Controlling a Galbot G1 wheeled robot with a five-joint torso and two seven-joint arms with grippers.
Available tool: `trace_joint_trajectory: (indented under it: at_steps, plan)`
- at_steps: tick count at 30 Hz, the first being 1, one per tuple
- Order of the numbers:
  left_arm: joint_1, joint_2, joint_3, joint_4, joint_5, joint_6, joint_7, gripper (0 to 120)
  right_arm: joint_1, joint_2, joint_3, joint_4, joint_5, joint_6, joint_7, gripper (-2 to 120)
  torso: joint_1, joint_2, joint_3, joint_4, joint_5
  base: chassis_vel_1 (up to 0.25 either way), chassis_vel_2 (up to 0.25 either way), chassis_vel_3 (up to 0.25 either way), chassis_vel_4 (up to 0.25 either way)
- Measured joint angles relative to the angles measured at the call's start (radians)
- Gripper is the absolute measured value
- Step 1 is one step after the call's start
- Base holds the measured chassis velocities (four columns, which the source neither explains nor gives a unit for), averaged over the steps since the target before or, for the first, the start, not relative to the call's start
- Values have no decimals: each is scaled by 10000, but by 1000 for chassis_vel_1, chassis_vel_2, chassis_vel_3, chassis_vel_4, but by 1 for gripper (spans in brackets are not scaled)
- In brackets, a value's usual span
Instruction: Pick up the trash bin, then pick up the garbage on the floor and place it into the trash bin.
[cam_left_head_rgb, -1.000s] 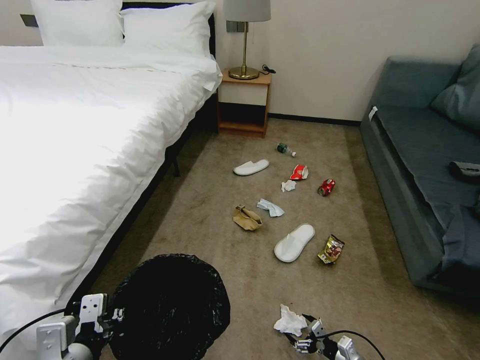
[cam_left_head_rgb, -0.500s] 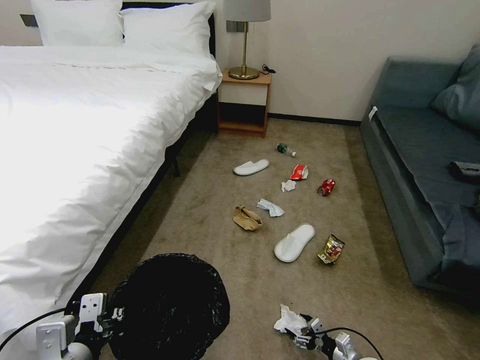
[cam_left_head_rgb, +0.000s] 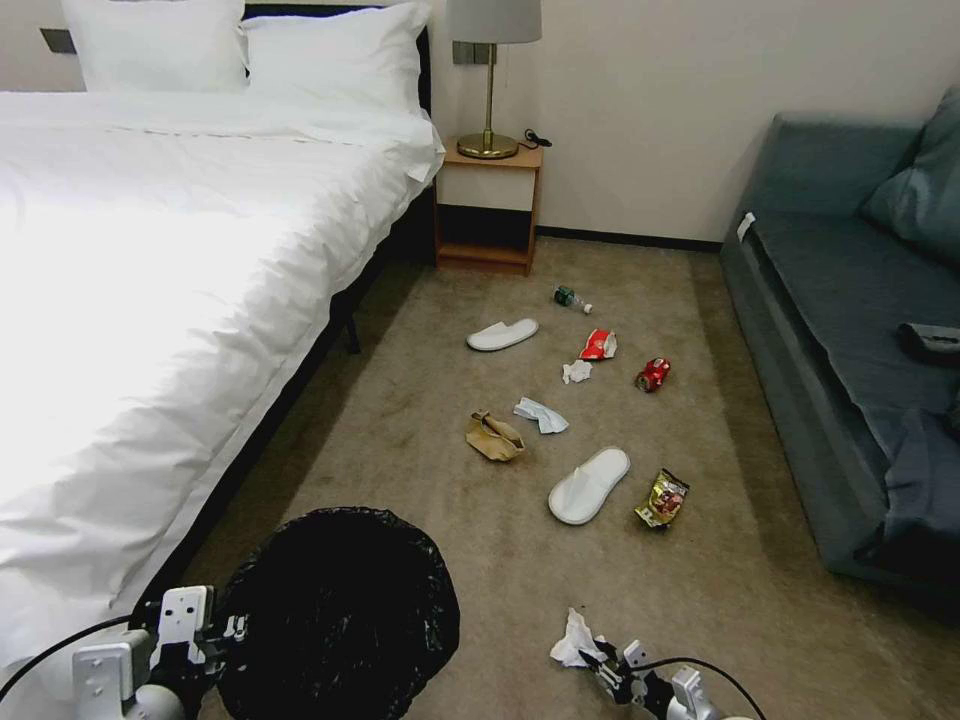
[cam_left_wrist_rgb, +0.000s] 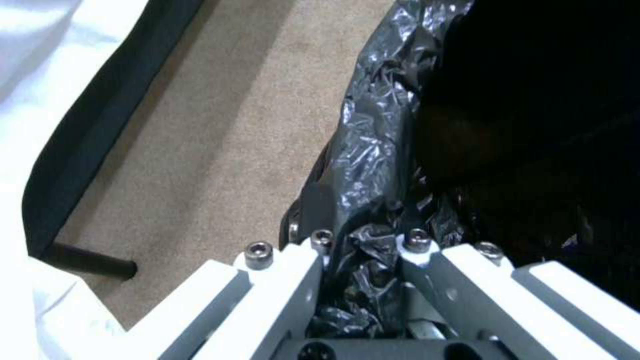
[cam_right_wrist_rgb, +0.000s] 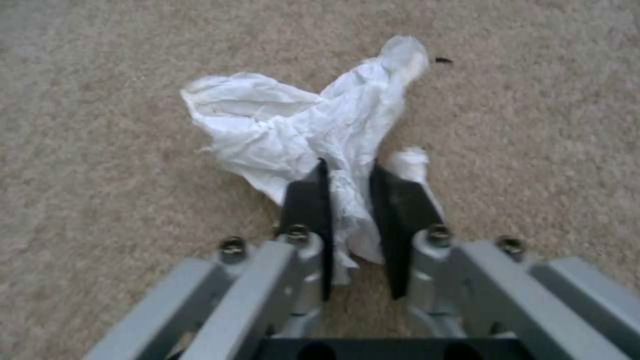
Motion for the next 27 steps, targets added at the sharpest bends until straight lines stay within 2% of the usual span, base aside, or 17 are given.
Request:
trace_joint_trajectory:
  at_steps: [1, 2, 3, 16, 21, 23, 27]
  plan:
    - [3, 18, -12, 0, -1, 0, -1, 2, 29, 15, 21, -41, 55, -78, -32, 5, 0, 0, 0, 0, 0, 0, 0, 0, 0]
    - [3, 18, -12, 0, -1, 0, -1, 2, 29, 15, 21, -41, 55, -78, -32, 5, 0, 0, 0, 0, 0, 0, 0, 0, 0]
    - [8, 42, -31, 0, -5, 0, -2, 2, 52, 30, 45, -85, 122, -164, -66, 0, 0, 0, 0, 0, 1, 0, 0, 0, 0]
    - [-23, 180, -37, 0, -11, 0, -8, 2, -130, 31, 357, 58, 321, -248, -79, 0, 0, 1, 0, -1, 2, 0, 0, 0, 0]
    - [-105, 288, -76, 0, -153, 0, -22, 2, -341, -126, 651, 962, 690, -151, 16, 0, 0, 0, 0, -2, 0, 0, 0, 0, 0]
    - [-178, 445, -116, 0, -322, 0, -59, 2, -500, -327, 1070, 2009, 819, 153, 172, 0, 0, 0, 0, 1, 0, 0, 0, 0, 0]
    - [-253, 596, -118, 0, -410, 0, -41, 2, -705, -595, 1407, 3043, 1046, 206, 261, 0, 0, 0, 0, 0, 2, 0, 0, 0, 0]
